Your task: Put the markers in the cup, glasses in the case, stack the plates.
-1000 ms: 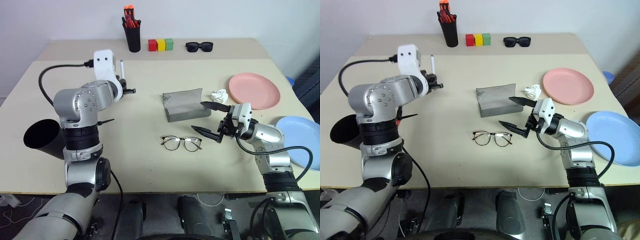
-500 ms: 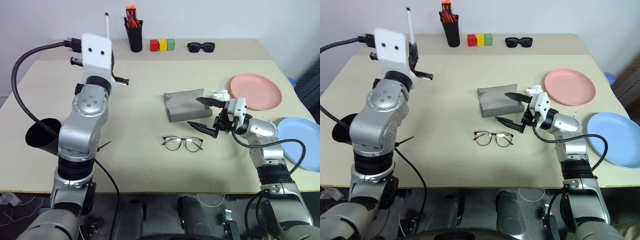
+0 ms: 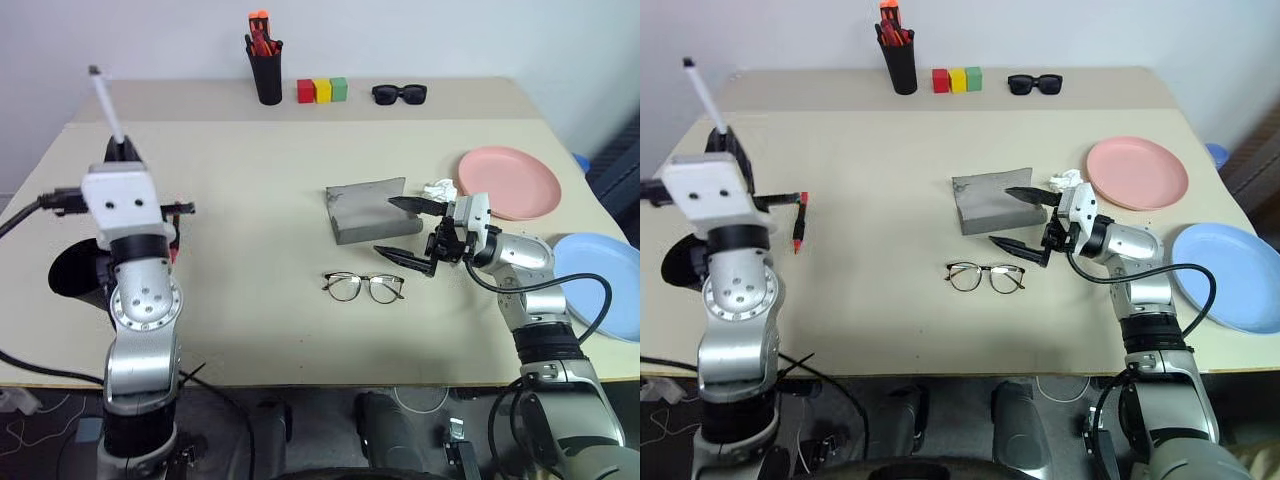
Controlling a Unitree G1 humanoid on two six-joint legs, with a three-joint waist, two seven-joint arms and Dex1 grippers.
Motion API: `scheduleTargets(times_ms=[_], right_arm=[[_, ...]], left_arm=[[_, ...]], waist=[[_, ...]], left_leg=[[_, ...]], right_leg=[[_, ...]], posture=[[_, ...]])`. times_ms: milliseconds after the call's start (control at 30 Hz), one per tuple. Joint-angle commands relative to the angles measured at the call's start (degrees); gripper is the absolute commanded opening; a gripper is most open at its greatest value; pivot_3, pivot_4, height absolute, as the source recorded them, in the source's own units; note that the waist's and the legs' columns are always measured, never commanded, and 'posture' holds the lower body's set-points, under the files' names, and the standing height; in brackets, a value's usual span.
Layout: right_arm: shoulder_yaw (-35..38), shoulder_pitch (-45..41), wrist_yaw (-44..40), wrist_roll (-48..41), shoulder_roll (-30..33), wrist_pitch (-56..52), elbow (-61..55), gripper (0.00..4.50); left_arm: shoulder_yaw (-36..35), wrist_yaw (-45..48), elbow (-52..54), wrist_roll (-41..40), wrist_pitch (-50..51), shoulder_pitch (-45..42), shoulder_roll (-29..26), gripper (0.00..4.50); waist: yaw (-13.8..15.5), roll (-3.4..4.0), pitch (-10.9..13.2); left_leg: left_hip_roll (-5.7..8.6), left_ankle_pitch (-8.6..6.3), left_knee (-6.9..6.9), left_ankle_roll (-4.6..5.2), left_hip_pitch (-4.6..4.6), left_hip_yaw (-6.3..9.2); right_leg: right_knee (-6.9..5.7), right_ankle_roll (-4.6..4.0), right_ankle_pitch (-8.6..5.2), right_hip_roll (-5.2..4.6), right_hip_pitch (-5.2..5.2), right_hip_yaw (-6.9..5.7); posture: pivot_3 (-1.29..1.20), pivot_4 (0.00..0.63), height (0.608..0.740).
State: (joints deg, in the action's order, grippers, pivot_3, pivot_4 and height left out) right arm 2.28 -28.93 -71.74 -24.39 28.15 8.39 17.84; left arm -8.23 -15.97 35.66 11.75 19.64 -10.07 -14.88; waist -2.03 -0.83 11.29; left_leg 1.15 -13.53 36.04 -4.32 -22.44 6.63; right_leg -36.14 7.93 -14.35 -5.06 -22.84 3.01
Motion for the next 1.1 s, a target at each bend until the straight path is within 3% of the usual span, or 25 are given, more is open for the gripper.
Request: scheduleTargets(times_ms=[33, 500, 700, 1100], right_arm=[[1.4, 1.3, -1.5, -6.5, -0.5, -4.6, -7.7, 4.50], [-1.9, 4.9, -7.4, -11.6, 0.3, -16.3, -17.7, 4.50], [-2.7, 5.0, -8.1, -11.2, -0.5, -17.9, -18.0, 4.50], [-3.1, 4.8, -5.4, -9.8, -2.1, -16.6, -18.2, 4.50]], left_arm=[[-4.2, -3.6, 4.2, 5.1, -2.6, 2.5, 1.3, 0.21], [-7.8, -6.7, 7.1, 15.1, -6.4, 8.9, 7.2, 0.21], [-8.6, -7.7, 3.9, 14.6, -7.0, 9.8, 10.4, 0.21], [-6.3, -6.8, -1.0, 14.4, -15.8, 16.1, 11.5, 0.21]], waist=[[0.1, 0.00, 0.0], [1.2, -0.01, 0.0], [1.2, -0.02, 0.0], [1.2, -0.02, 0.0]], left_leg=[[0.00, 0.00, 0.00, 0.01, 0.00, 0.00], [0.00, -0.03, 0.04, 0.05, 0.02, 0.00], [0.00, -0.03, 0.05, 0.05, 0.02, 0.00], [0.00, -0.04, 0.04, 0.06, 0.01, 0.00]], right_leg=[[0.01, 0.00, 0.00, 0.00, 0.02, 0.00], [0.04, -0.01, -0.01, 0.00, 0.07, -0.02], [0.03, -0.02, -0.01, 0.01, 0.07, -0.03], [0.05, -0.02, -0.02, 0.00, 0.06, -0.03]], posture=[[0.00, 0.150, 0.740], [0.00, 0.150, 0.740], [0.00, 0.150, 0.740], [0.00, 0.150, 0.740]])
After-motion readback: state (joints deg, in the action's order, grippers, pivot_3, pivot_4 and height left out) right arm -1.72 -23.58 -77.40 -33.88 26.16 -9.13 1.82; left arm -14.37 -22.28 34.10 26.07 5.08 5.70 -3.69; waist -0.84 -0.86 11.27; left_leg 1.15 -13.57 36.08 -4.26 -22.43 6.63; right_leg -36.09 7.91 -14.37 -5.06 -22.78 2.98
